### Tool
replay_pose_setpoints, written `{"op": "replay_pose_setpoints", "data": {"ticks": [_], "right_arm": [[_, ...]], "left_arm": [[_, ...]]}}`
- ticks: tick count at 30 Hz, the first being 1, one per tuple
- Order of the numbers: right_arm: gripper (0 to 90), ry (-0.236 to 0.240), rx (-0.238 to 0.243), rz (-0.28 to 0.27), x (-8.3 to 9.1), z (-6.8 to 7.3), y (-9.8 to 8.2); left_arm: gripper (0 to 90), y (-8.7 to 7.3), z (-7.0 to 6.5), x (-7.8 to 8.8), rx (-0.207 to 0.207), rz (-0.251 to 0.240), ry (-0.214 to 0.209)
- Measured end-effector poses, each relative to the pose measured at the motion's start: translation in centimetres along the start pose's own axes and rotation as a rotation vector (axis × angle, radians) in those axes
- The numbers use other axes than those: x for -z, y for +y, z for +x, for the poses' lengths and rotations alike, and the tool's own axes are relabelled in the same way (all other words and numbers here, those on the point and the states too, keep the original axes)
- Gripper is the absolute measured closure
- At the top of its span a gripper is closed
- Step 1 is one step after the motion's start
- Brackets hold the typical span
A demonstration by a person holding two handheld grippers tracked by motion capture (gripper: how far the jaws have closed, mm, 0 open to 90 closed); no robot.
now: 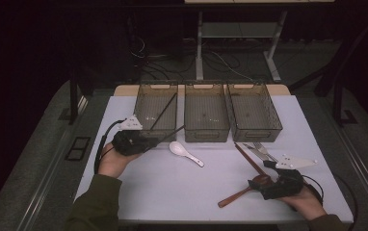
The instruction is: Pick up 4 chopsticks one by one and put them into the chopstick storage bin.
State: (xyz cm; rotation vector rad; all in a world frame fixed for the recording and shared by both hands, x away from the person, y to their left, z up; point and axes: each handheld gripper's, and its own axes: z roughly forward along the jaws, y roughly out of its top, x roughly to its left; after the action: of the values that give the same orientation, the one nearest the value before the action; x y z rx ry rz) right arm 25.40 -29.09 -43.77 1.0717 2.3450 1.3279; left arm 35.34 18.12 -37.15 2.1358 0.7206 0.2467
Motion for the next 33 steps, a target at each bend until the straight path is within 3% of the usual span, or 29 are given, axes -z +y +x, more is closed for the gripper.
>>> {"op": "replay_pose_setpoints", "data": {"ticks": [13,25,33], "right_arm": [[3.3,0.002,-0.008,-0.006,0.0,-0.1,0.0],[3.3,0.01,-0.008,-0.008,0.0,0.0,0.0],[3.3,0.016,-0.008,-0.011,-0.1,0.1,0.0]], "left_arm": [[85.2,2.0,3.4,-0.2,0.076,-0.023,0.033],[85.2,4.6,5.0,-1.1,0.094,-0.019,0.08],[85.2,6.3,6.6,-2.4,0.155,-0.034,0.12]]}}
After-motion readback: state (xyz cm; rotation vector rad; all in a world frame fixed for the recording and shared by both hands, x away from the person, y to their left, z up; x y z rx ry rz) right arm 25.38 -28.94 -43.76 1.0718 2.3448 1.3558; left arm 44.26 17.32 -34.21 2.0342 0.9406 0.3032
